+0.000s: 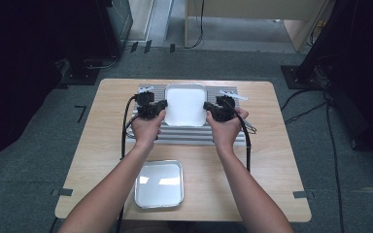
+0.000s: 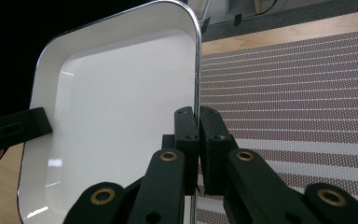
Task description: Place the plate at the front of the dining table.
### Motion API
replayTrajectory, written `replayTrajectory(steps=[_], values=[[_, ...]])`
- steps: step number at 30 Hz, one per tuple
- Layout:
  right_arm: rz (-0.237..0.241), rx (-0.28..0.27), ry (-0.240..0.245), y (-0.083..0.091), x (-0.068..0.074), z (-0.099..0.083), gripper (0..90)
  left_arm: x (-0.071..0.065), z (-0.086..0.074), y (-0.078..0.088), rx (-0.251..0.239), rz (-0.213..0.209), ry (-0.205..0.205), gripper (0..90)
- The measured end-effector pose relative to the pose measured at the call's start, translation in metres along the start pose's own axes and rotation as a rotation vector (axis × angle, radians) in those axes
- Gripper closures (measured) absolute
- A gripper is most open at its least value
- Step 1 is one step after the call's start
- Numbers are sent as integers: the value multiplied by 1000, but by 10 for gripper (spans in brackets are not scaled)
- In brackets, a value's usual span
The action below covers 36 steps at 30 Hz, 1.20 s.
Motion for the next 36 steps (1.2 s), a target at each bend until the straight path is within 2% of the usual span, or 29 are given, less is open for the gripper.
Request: replayTrajectory(steps=[7,10,16,21,27,30,31,33,36], values=[[-9,19,-4,-14,-9,1,886,2,1,-15,25,13,19,897],[-8,33,-17,-21,-13,2,886,3,1,-21,32,29,2,896],[-16,41,-1,-33,-15,3,886,10,3,-34,53,44,28,896],[-29,65,4,-46,-20,2,885,18,-1,-49,89,46,64,897],[-52,99,-4,-65,-30,-8,885,29,-11,-71,147,63,86,895],[-59,101,11,-72,-36,-13,885,31,-20,-80,188,62,101,895],[-59,101,11,-72,-36,-13,885,31,-20,-80,188,62,101,894],[-71,110,33,-79,-44,-18,886,34,-27,-89,223,67,131,895],[-51,119,7,-85,-49,-23,877,36,-28,-92,230,82,143,896]])
Point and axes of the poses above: each handheld gripper's, and its own axes: y roughly backward along the jaws, z roughly out of its top, x roughly to its left, the point moved 5 cm from there along -y, roughly forward along the jaws, and after that the axes turned 3 degrees about -x, right-handed, at the moved point
